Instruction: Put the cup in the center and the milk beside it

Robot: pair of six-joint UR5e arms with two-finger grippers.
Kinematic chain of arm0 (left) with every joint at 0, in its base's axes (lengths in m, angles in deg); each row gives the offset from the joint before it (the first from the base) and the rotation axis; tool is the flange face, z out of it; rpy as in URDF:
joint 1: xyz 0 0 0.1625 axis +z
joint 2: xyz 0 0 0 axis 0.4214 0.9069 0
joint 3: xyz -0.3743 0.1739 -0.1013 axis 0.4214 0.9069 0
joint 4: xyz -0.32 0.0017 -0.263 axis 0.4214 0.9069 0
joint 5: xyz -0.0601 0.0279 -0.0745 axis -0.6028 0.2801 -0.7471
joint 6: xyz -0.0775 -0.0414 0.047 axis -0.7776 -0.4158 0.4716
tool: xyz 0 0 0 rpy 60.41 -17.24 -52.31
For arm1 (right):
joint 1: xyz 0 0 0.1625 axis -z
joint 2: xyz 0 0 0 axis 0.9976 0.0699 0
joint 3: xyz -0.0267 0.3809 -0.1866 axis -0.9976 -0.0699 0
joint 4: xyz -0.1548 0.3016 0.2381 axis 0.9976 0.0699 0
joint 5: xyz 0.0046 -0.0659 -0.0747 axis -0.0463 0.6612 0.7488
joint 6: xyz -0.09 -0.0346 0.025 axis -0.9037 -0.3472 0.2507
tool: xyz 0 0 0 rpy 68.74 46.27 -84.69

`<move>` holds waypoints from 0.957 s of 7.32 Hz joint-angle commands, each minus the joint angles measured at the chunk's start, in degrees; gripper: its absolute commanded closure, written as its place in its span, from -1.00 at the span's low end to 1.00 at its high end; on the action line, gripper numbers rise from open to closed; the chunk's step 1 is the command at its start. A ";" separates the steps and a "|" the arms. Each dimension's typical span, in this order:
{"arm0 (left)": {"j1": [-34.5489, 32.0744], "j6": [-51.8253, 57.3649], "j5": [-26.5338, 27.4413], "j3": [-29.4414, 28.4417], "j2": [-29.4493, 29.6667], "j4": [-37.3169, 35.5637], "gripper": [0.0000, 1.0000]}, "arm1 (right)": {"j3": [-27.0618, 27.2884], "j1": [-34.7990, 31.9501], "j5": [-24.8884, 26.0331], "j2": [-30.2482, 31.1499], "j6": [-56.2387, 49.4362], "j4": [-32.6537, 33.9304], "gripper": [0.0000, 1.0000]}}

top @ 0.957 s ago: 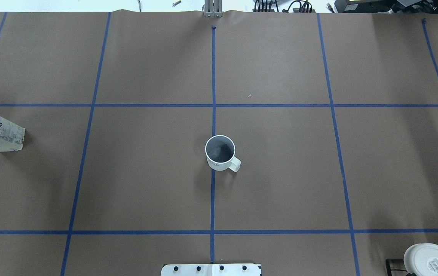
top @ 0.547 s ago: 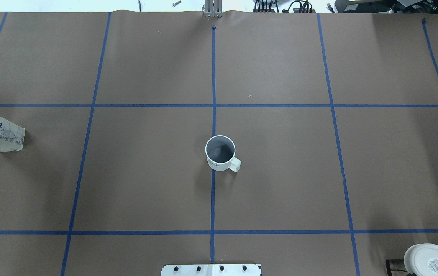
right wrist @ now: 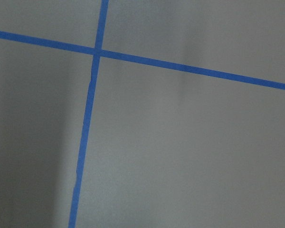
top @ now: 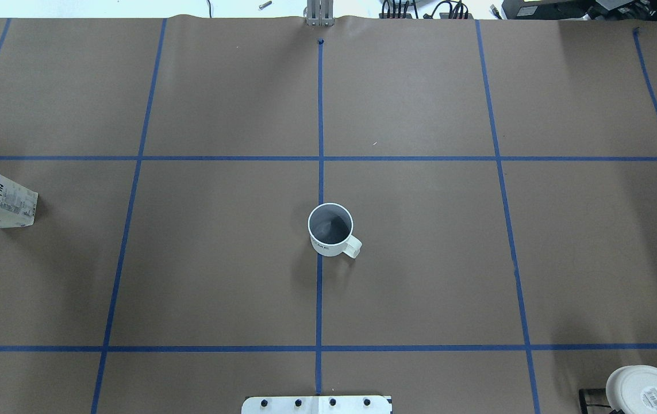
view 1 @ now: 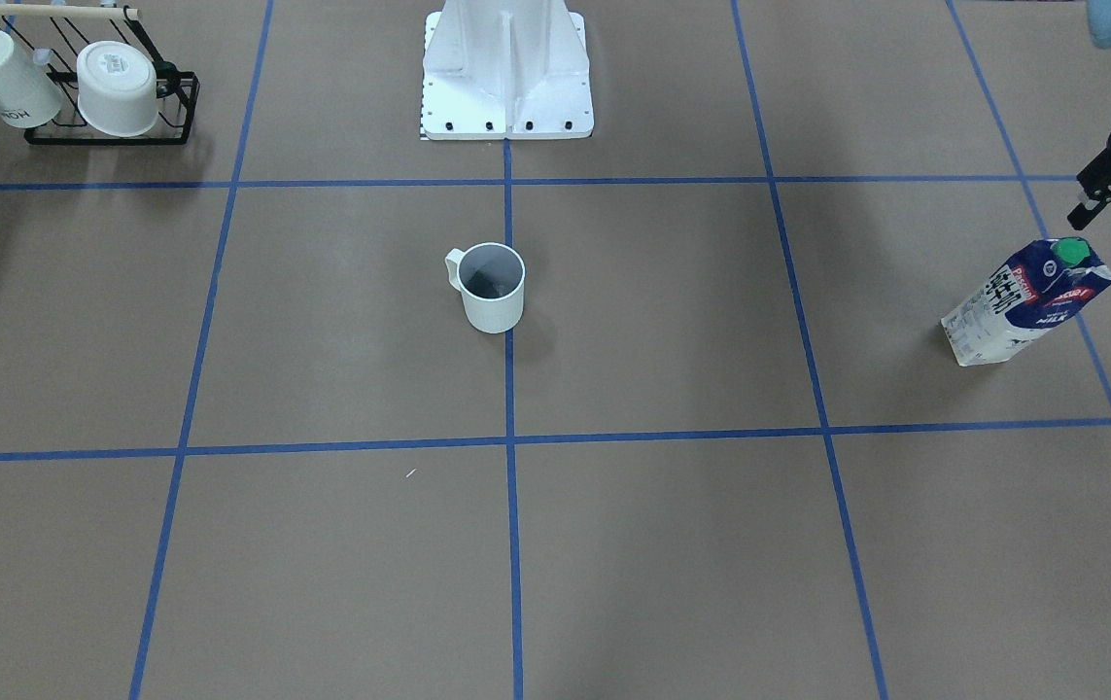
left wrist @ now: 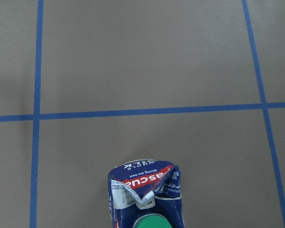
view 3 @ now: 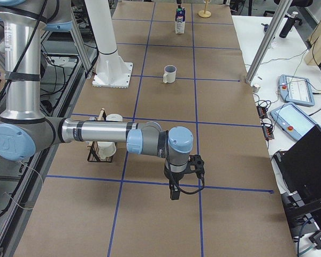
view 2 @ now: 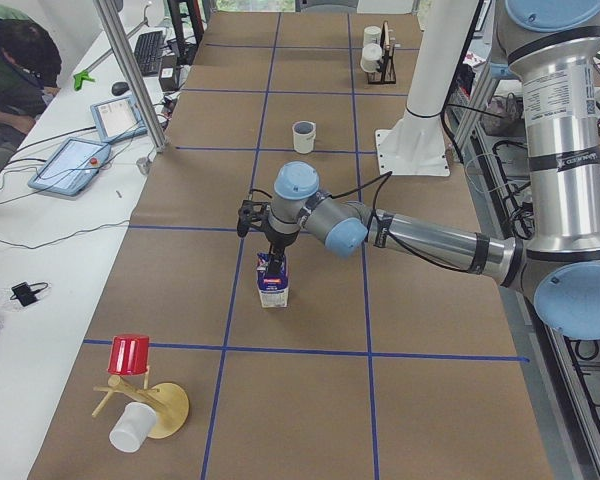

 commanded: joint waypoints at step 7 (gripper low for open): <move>5.49 -1.35 4.59 -3.09 1.70 0.59 0.64 | -0.66 0.04 0.09 -0.35 0.36 -0.01 -1.00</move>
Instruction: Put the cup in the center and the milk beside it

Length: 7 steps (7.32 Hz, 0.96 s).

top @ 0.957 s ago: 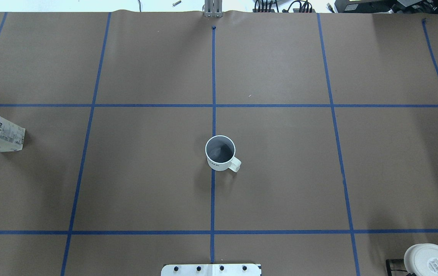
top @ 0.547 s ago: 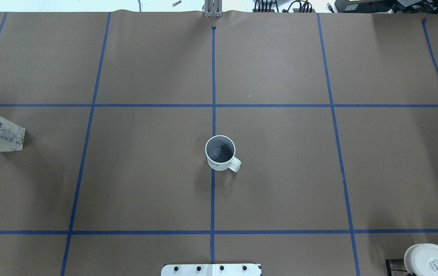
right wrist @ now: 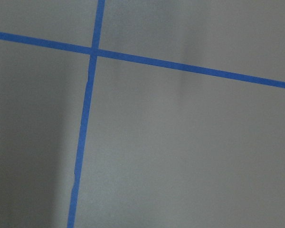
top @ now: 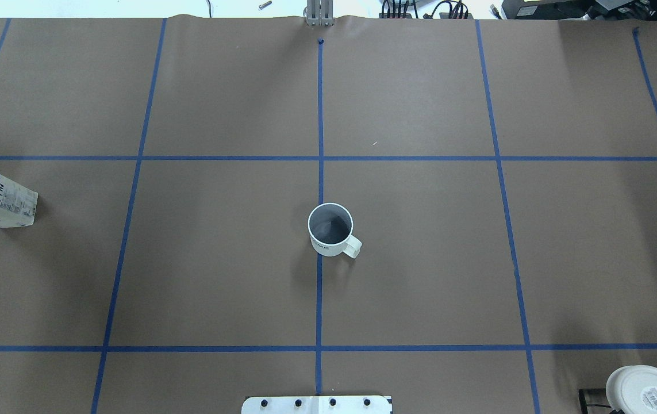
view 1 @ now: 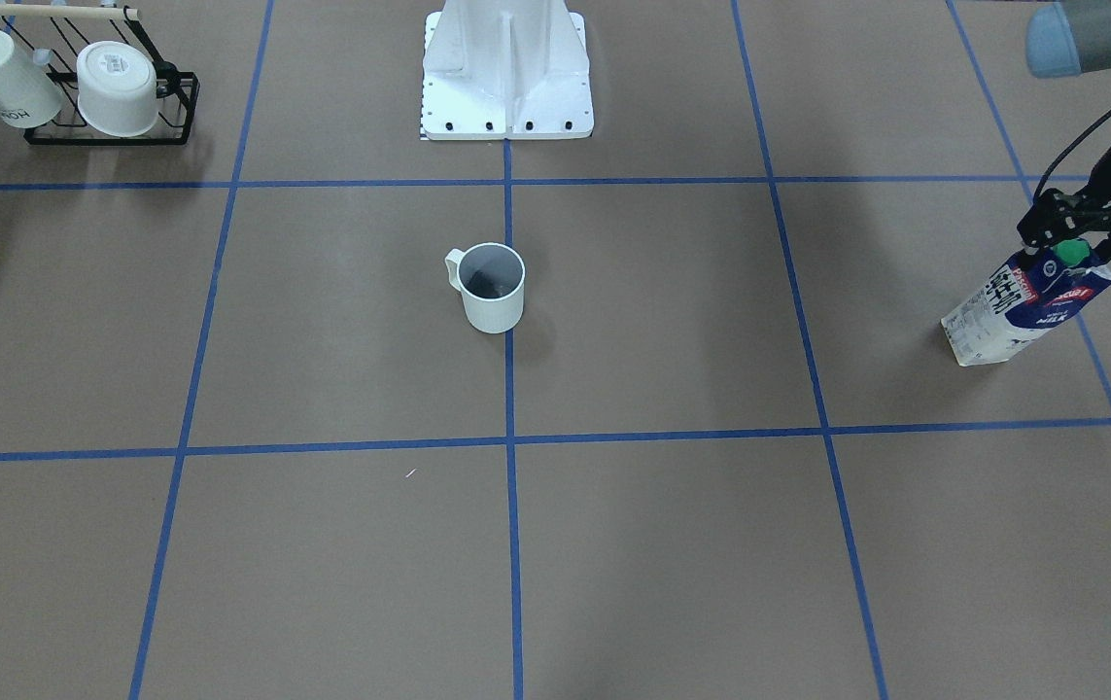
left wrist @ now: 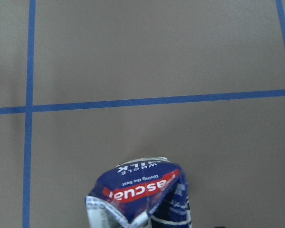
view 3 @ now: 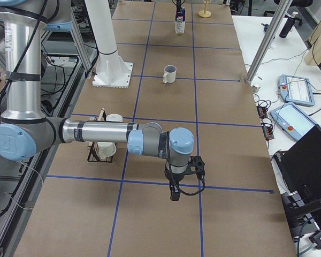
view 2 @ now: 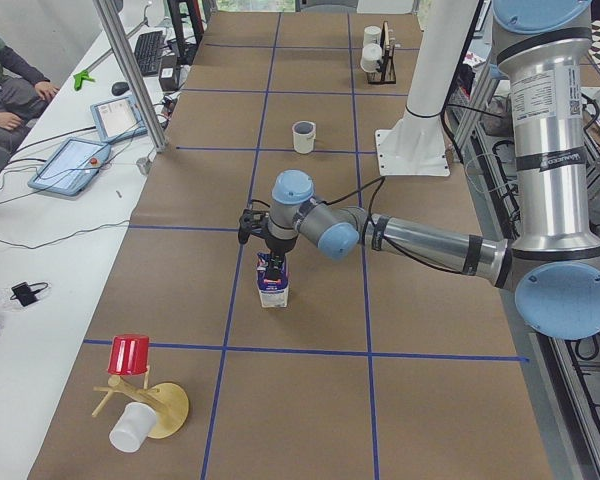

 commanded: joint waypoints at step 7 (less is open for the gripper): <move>0.14 -9.78 1.14 8.25 8.58 -8.64 1.00 | -0.53 0.00 0.00 -0.28 0.07 0.00 -1.00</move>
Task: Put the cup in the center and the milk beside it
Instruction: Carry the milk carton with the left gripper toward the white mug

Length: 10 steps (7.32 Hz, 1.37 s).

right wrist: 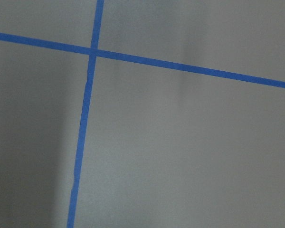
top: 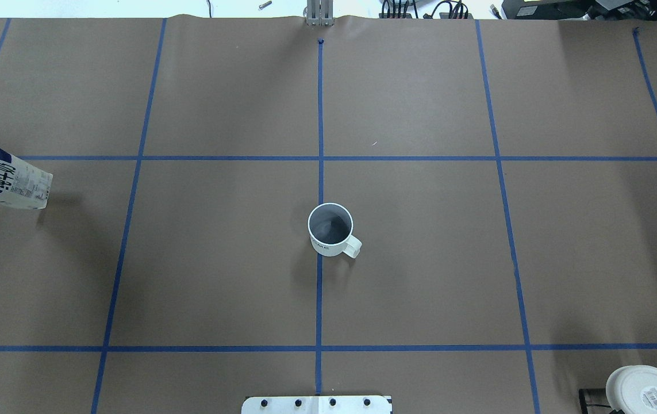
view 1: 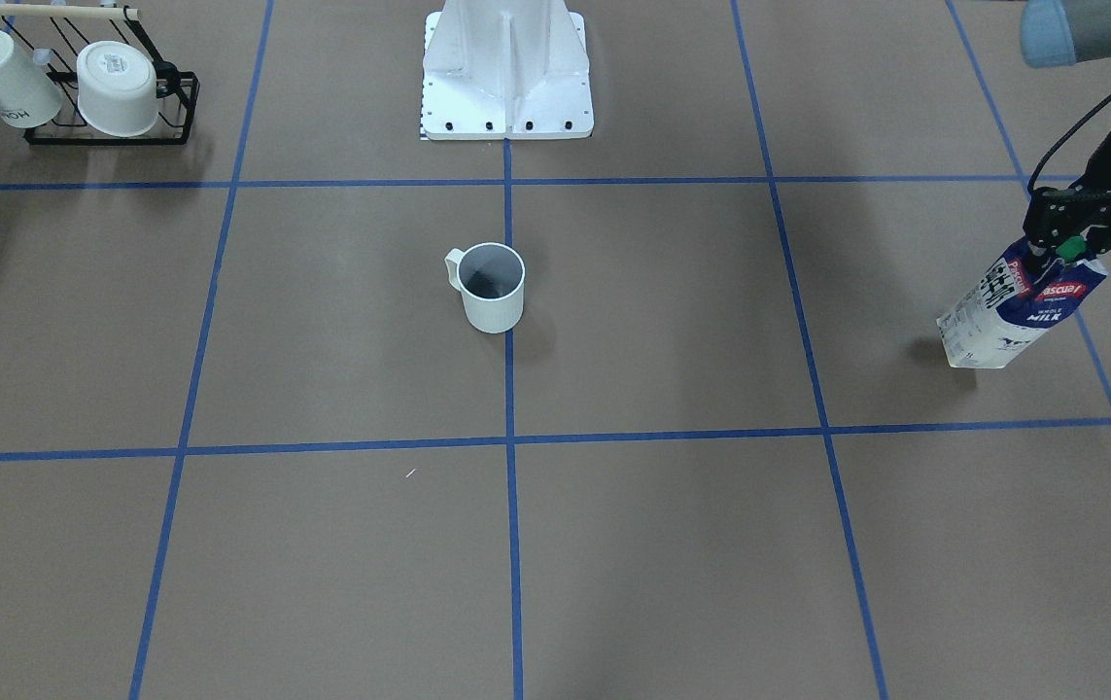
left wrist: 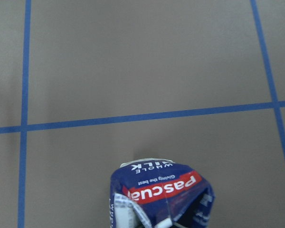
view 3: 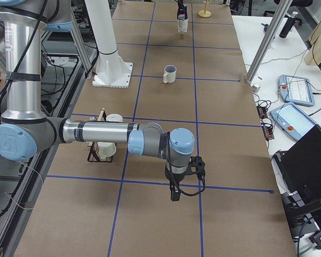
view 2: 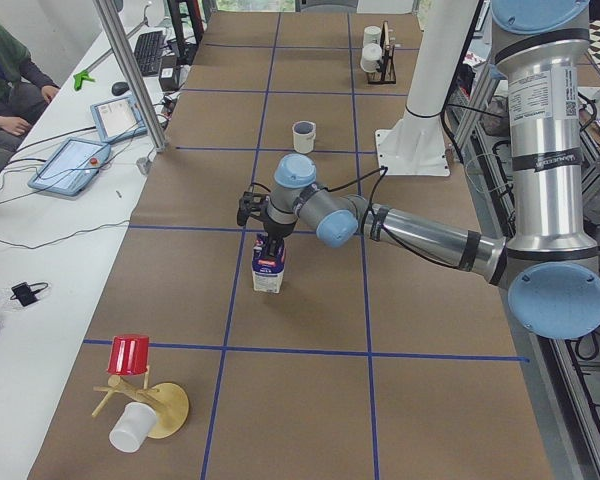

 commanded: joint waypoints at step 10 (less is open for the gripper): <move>34.71 -30.45 17.97 -5.46 46.76 -36.60 1.00 | -1.19 0.00 -0.05 -0.06 0.00 0.00 -1.00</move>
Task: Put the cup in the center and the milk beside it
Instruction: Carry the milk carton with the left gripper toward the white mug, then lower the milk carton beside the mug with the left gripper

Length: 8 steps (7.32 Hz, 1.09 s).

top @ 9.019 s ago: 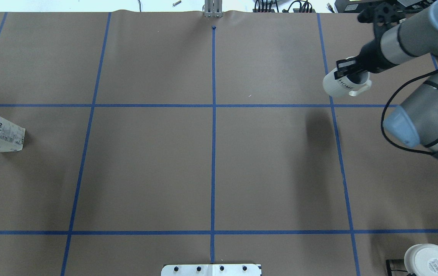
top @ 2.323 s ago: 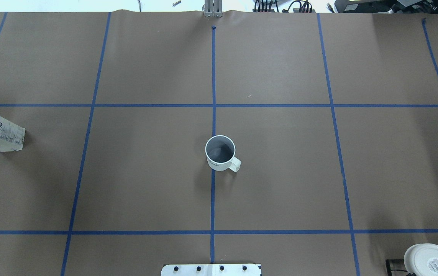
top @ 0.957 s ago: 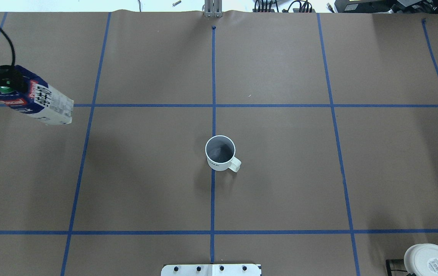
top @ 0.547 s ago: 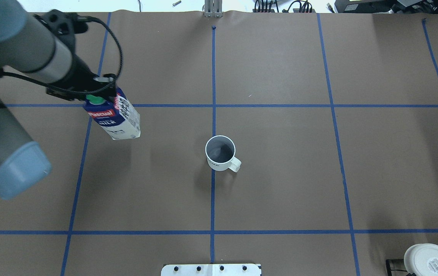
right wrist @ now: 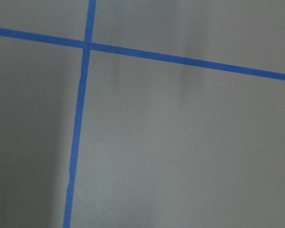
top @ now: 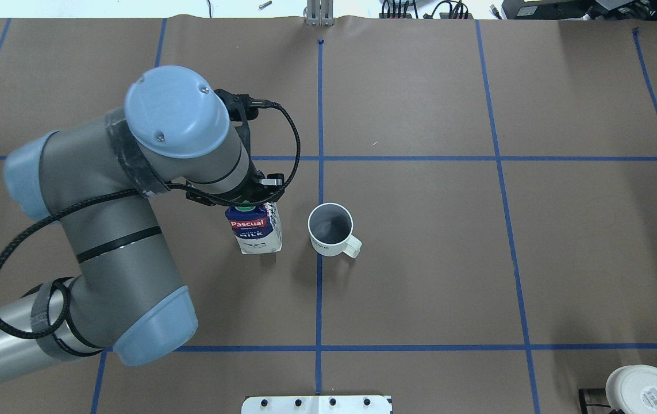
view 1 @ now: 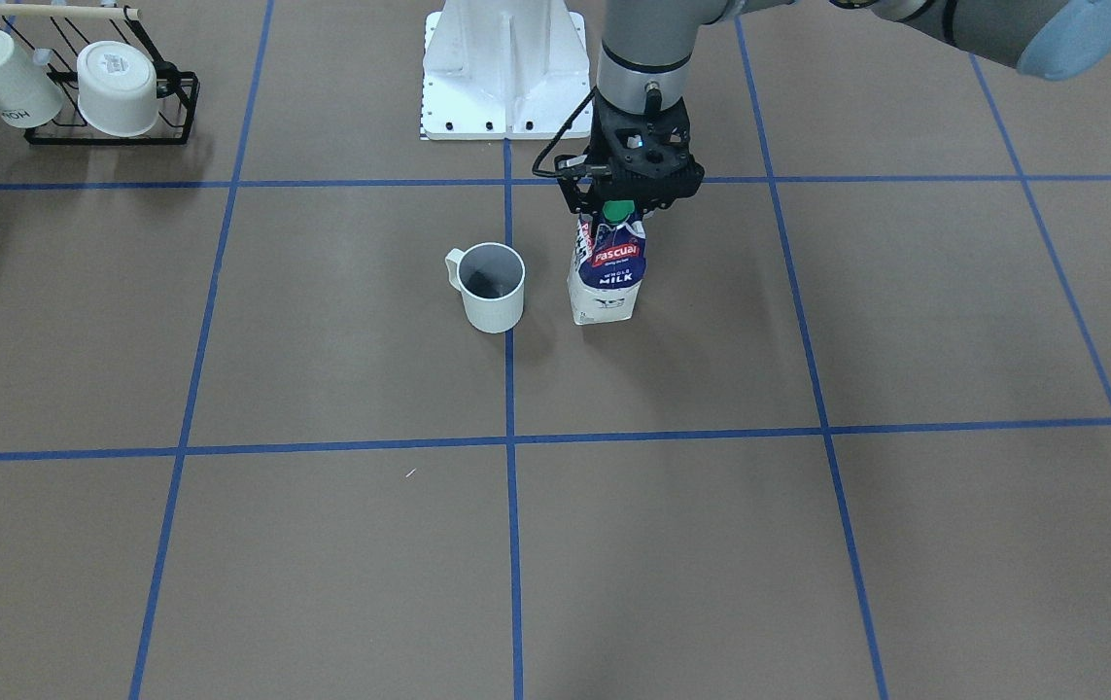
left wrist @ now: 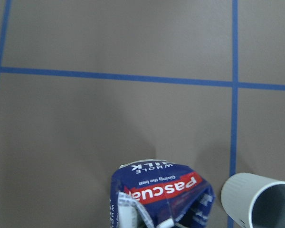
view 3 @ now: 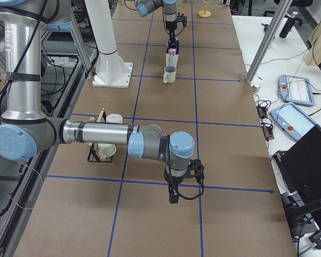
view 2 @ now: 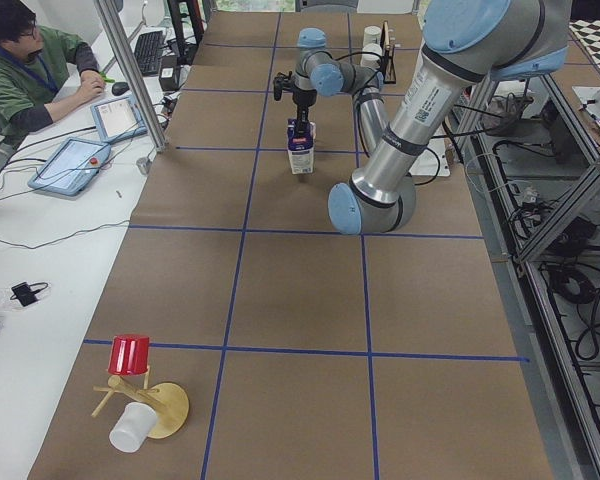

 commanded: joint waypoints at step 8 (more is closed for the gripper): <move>2.30 0.11 2.49 -4.38 1.49 7.52 -0.97 | 0.04 0.00 -0.01 -0.16 0.00 0.00 -1.00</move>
